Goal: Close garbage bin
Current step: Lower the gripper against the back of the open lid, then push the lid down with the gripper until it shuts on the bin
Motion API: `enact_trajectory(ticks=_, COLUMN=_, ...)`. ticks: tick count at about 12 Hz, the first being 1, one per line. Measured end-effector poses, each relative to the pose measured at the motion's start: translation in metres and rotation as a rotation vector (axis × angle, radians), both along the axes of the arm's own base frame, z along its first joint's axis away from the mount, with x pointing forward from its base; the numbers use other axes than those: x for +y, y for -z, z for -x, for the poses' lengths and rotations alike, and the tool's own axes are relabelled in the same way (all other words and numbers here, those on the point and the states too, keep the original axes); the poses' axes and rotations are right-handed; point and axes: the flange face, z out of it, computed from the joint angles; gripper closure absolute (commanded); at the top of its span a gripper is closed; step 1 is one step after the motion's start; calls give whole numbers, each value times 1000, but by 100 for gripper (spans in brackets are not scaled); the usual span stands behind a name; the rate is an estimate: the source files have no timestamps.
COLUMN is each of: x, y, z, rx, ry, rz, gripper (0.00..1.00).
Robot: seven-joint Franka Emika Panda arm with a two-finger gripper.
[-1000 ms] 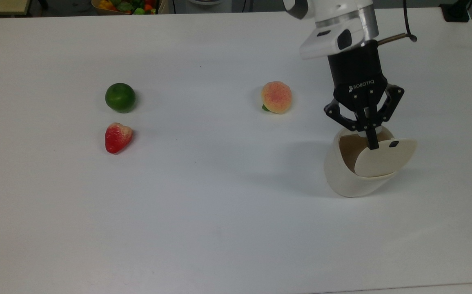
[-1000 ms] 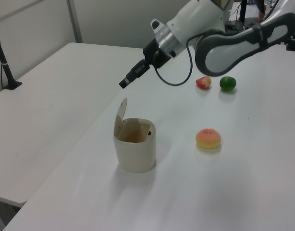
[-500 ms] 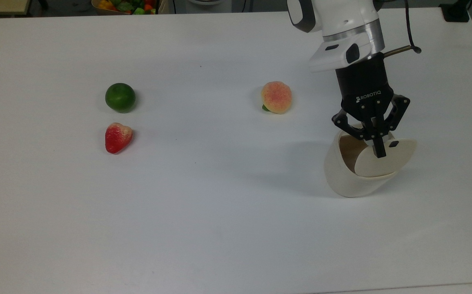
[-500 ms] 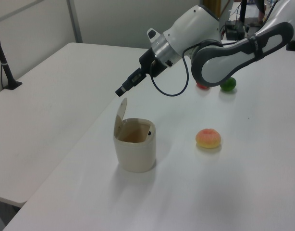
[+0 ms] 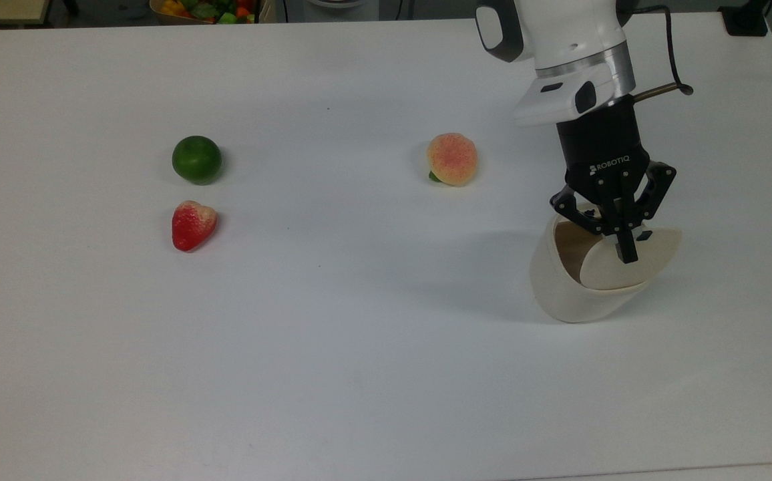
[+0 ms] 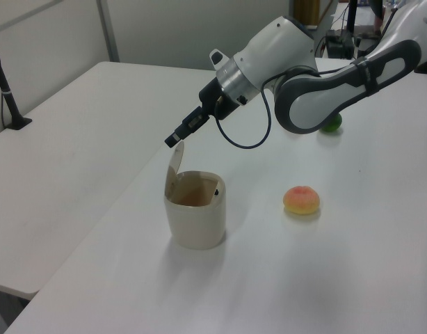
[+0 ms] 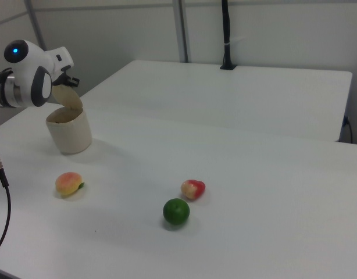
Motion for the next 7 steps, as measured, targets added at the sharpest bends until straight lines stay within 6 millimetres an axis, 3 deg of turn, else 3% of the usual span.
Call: enact_trajectory(ticks=7, x=3, y=3, z=1, rx=-1, ry=-7, rz=11, gripper=100)
